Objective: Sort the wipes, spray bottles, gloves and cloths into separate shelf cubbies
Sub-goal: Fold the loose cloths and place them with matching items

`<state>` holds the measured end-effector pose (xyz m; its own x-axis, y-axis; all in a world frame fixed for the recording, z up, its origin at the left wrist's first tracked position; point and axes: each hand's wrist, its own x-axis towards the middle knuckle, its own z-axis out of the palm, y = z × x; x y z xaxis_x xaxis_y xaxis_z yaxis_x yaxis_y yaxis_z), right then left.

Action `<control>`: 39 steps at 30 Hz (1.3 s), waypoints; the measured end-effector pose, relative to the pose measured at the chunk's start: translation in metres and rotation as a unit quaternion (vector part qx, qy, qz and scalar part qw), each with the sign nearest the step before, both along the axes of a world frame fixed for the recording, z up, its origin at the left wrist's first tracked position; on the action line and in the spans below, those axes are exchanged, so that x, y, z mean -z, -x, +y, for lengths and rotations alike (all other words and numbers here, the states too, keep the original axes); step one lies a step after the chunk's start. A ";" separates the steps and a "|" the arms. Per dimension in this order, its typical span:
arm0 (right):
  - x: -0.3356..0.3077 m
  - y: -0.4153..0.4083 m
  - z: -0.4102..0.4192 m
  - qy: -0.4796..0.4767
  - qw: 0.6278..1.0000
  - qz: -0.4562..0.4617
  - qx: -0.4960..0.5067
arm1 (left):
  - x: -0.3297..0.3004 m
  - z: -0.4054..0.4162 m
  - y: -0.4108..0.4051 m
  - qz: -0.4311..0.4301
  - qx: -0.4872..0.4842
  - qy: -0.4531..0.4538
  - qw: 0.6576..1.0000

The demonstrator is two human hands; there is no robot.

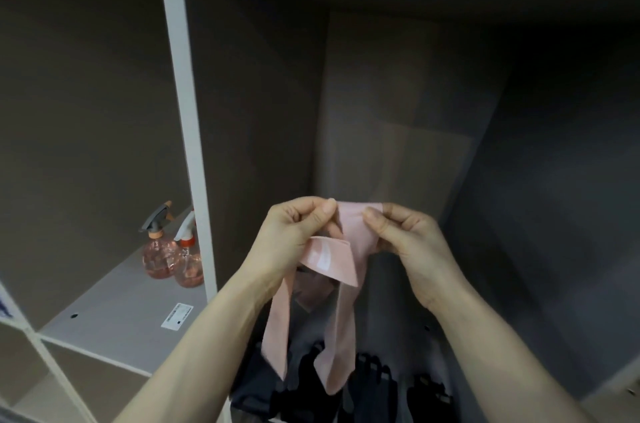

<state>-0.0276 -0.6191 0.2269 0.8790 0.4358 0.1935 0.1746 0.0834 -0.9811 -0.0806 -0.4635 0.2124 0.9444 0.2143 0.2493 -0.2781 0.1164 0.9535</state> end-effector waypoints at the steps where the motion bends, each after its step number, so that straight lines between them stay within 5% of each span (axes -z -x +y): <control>1: -0.001 -0.001 -0.001 -0.017 0.999 0.027 -0.009 | 0.000 0.000 0.000 -0.004 0.009 -0.006 1.000; 5: -0.007 -0.001 -0.004 -0.044 0.988 0.129 -0.067 | 0.001 -0.002 -0.001 -0.022 -0.001 -0.049 0.999; 12: -0.011 0.000 -0.008 0.042 0.990 0.117 -0.065 | 0.001 -0.007 0.001 -0.077 -0.037 -0.218 0.972; 19: -0.008 0.010 -0.007 0.028 0.993 0.111 0.001 | -0.003 -0.009 -0.002 -0.059 -0.103 -0.191 0.974; 25: -0.002 0.012 -0.012 0.276 0.957 -0.087 -0.002 | -0.006 -0.005 0.000 0.000 -0.005 -0.107 0.994; 30: 0.000 0.009 -0.012 0.301 0.921 -0.242 0.043 | -0.005 -0.001 -0.001 0.042 0.026 -0.087 0.995; 39: -0.013 0.002 -0.011 0.168 0.984 -0.019 -0.058 | -0.004 0.012 0.006 0.086 0.159 -0.103 0.978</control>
<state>-0.0295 -0.6302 0.2394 0.8139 0.5785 0.0536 0.2205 -0.2223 -0.9497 -0.0865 -0.4513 0.2160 0.9869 -0.1349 0.0885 -0.0932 -0.0284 0.9952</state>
